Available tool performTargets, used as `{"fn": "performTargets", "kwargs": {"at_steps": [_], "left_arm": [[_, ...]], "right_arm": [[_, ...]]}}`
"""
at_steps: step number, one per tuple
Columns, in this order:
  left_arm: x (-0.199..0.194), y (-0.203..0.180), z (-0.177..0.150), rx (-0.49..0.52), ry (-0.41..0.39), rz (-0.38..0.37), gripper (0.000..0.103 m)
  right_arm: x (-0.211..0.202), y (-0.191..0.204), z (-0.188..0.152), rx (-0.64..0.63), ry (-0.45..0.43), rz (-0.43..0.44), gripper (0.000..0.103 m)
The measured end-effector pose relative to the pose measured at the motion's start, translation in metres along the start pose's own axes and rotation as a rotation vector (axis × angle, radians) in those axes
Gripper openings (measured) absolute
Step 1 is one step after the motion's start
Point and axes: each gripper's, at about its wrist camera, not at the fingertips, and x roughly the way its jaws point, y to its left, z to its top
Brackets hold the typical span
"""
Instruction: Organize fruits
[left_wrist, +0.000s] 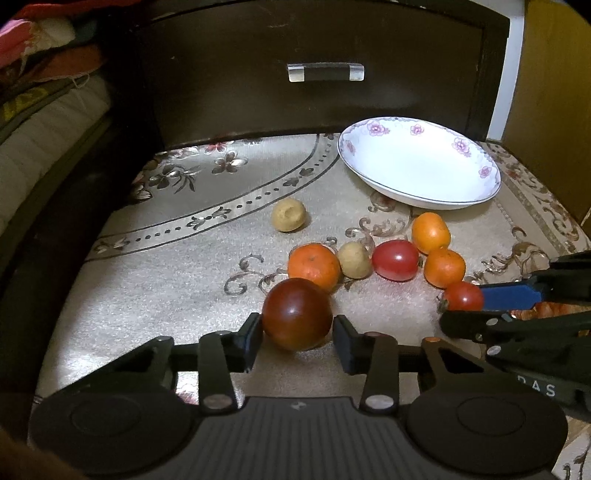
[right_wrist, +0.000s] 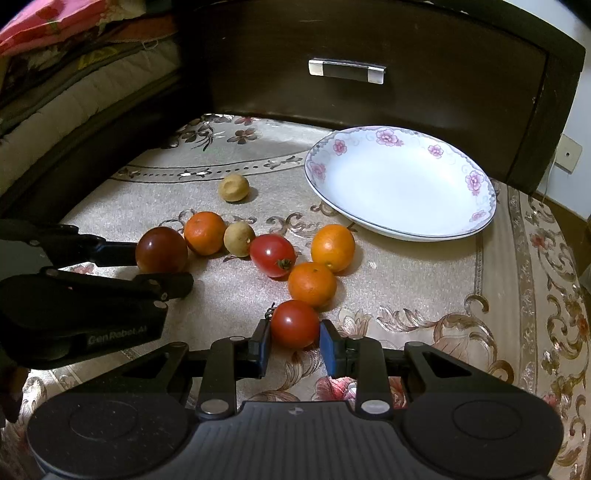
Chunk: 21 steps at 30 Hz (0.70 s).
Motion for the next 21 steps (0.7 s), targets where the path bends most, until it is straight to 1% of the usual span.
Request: {"fn": "performTargets", "kwargs": {"at_steps": [15,21], "left_arm": [[-0.016,0.0,-0.001,-0.016,0.004,-0.049,0.046],[-0.027,-0.006,0.004,-0.013,-0.027,-0.078,0.045]], "right_arm": [[-0.006,0.001,0.0,-0.009,-0.015,-0.007,0.025],[-0.009,0.001,0.0,-0.008,-0.023,-0.007,0.025]]}}
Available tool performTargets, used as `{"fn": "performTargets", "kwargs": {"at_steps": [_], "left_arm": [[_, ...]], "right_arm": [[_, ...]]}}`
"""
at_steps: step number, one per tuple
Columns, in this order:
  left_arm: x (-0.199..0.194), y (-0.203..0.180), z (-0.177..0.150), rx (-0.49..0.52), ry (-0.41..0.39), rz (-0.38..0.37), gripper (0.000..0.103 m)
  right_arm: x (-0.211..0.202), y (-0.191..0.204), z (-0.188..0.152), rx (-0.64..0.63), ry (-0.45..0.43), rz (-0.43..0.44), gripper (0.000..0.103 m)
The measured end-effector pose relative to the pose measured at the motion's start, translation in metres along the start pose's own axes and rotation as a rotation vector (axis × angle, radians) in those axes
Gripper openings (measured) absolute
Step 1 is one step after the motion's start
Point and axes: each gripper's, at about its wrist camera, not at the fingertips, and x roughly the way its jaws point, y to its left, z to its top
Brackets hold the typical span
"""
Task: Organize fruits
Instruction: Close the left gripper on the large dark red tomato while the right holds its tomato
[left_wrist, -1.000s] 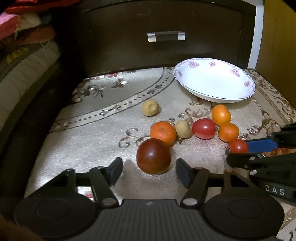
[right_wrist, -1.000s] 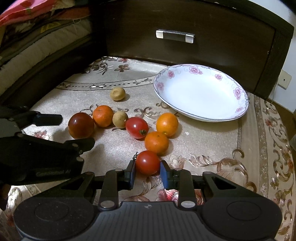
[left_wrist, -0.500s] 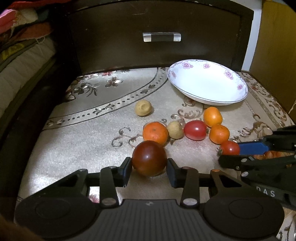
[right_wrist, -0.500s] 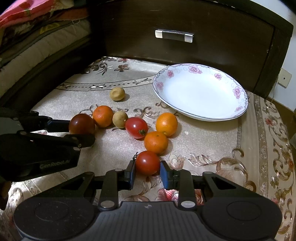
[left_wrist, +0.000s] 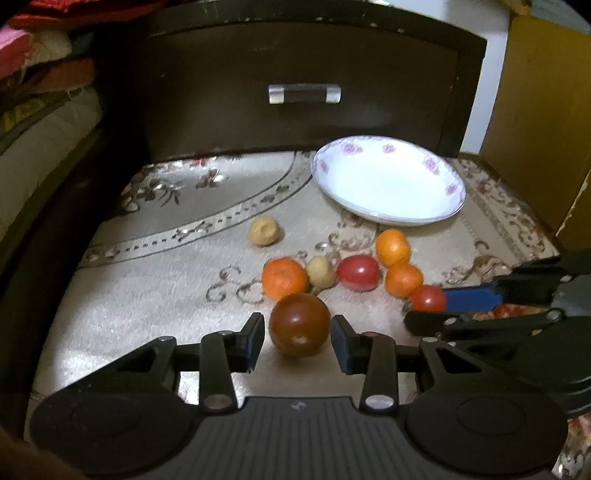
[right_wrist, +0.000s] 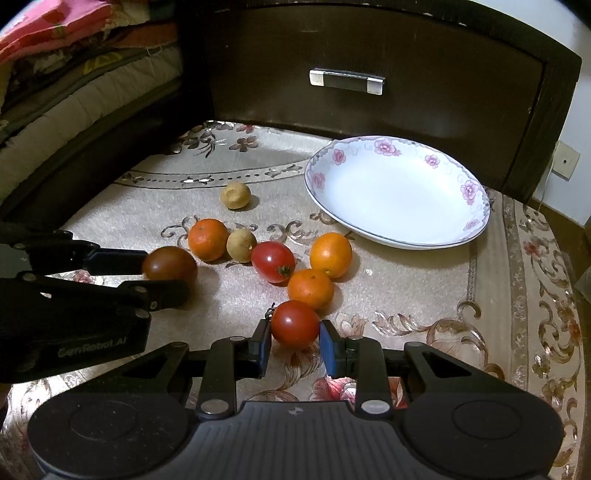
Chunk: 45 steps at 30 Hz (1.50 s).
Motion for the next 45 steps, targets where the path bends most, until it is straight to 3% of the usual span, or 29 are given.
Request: {"fn": "performTargets", "kwargs": {"at_steps": [13,28,45], "left_arm": [[0.015,-0.013,-0.005,0.029,0.03,-0.048,0.05],[0.044,-0.023,0.004,0.013,0.013,-0.071,0.055],[0.032,-0.02,0.005,0.005,0.028,-0.076,0.048]], "right_arm": [[0.001,-0.008,-0.003,0.033,0.014,-0.017,0.025],[0.001,-0.019,-0.01,0.068,0.023,-0.044,0.025],[-0.006,-0.021,-0.009,0.085,0.002,-0.05,0.025]]}}
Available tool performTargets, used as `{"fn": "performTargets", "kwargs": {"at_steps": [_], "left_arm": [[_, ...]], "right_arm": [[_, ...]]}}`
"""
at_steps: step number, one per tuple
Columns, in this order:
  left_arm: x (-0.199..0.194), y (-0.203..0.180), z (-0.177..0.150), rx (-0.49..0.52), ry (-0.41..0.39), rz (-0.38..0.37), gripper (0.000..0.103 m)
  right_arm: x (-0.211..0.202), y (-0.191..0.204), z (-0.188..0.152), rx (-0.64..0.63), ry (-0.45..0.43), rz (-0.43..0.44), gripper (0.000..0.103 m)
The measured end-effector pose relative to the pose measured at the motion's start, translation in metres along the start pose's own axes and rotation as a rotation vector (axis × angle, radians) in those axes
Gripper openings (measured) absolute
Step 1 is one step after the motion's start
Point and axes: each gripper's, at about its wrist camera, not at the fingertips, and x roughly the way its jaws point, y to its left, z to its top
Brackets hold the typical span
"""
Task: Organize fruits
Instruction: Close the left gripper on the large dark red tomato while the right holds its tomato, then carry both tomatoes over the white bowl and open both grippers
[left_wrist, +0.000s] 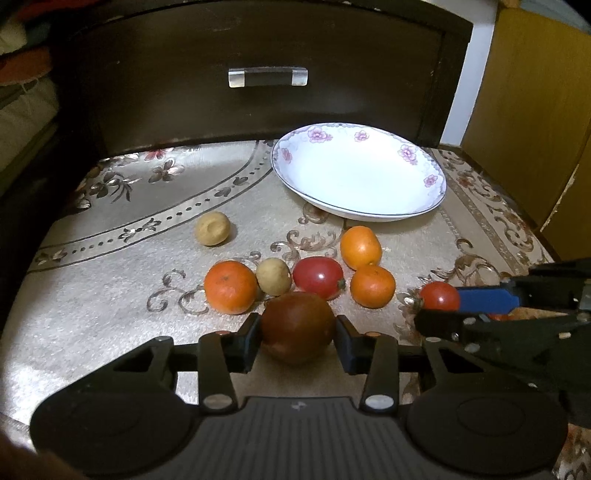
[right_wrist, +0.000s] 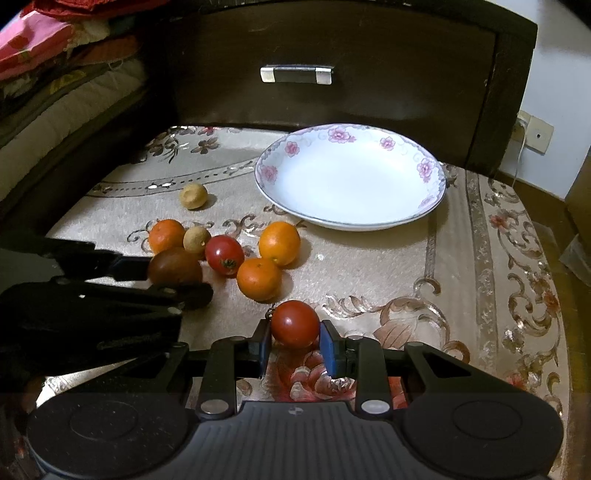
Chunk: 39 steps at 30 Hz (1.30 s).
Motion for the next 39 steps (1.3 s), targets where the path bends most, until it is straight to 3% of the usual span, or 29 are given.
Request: {"fn": "performTargets", "kwargs": {"at_steps": [39], "left_arm": [[-0.019,-0.004,0.013,-0.015,-0.05,-0.019,0.047]], "right_arm": [[-0.01,0.005,0.005,-0.015,-0.055,-0.033,0.025]]}}
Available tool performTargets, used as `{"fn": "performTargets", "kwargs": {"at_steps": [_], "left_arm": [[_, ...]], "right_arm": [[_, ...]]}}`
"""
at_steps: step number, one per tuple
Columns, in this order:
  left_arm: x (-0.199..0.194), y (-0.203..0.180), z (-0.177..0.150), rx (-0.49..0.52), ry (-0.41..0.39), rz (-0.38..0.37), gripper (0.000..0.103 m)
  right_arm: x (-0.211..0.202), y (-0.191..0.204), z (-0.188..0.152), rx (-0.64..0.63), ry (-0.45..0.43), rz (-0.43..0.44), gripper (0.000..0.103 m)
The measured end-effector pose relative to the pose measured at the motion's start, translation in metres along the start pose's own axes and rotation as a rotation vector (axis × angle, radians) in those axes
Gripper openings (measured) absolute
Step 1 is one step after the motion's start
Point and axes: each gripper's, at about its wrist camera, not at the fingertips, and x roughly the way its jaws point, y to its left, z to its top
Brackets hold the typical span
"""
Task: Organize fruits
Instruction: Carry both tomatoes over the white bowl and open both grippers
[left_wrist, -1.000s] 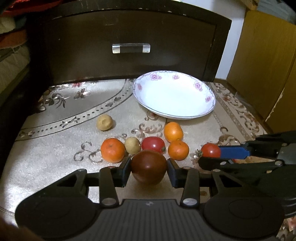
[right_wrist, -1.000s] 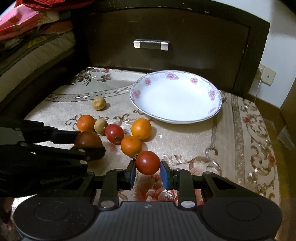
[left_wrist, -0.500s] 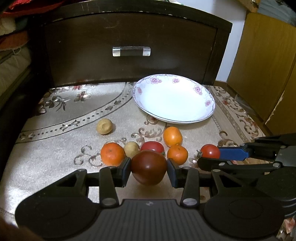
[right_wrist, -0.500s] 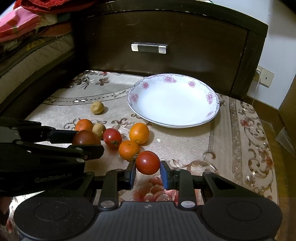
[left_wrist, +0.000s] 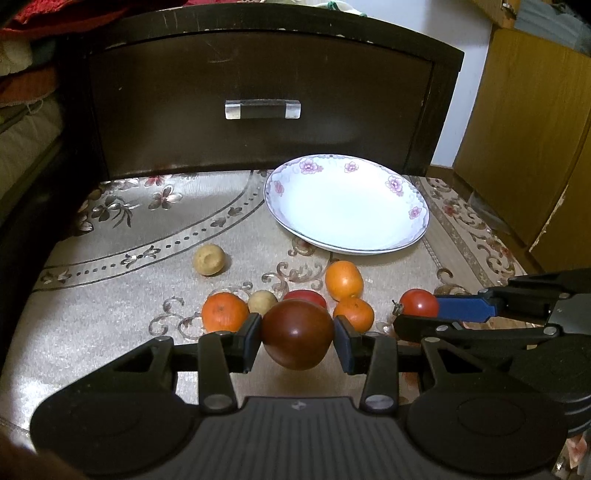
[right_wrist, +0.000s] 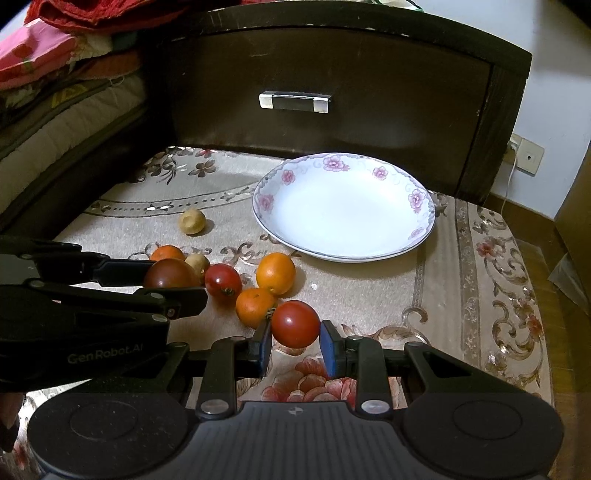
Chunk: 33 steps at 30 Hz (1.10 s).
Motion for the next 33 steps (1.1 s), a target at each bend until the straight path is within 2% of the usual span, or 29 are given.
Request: {"fn": "performTargets", "kwargs": {"at_steps": [19,33], "left_arm": [[0.003,-0.004,0.016,0.008,-0.022,0.002,0.045],[0.049,-0.008,0.066,0.075,-0.058,0.009,0.045]], "right_arm": [[0.0,-0.004,0.005,0.014,-0.016,-0.01,0.026],[0.032,-0.039,0.042,0.096,-0.047,-0.008,0.026]]}}
